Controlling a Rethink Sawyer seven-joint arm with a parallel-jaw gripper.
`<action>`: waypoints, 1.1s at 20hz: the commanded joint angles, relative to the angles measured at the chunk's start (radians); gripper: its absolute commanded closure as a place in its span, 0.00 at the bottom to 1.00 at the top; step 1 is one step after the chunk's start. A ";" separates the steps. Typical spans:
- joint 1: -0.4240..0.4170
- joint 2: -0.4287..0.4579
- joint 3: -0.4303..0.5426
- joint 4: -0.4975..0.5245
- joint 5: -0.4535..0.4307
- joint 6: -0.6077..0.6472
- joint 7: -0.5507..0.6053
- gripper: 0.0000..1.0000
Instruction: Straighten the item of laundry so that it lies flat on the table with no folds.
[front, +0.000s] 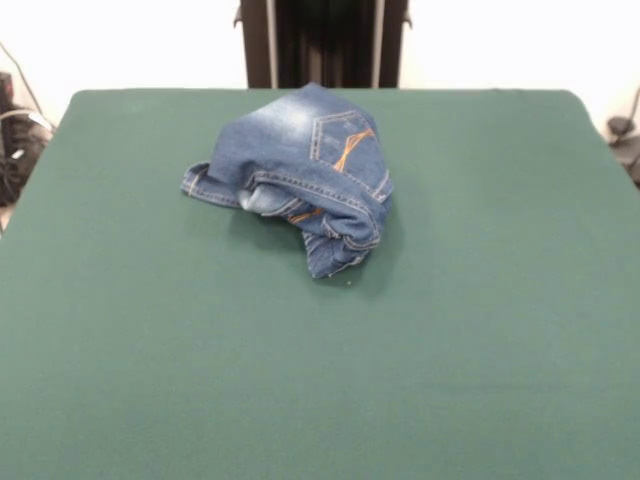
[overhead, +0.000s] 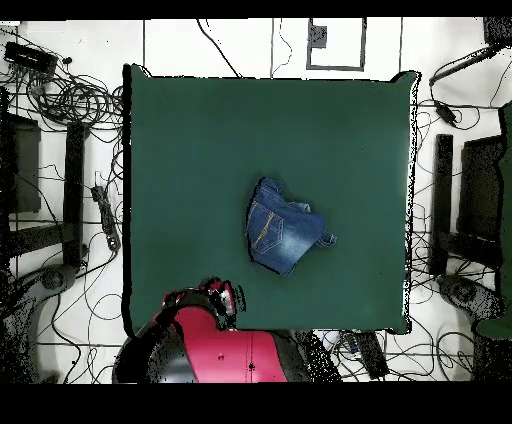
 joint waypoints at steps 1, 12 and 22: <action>0.020 0.085 -0.005 -0.009 -0.040 -0.078 0.194 1.00; 0.013 0.143 -0.024 0.012 -0.056 -0.210 0.189 1.00; 0.003 0.176 -0.027 0.037 -0.030 -0.278 0.172 1.00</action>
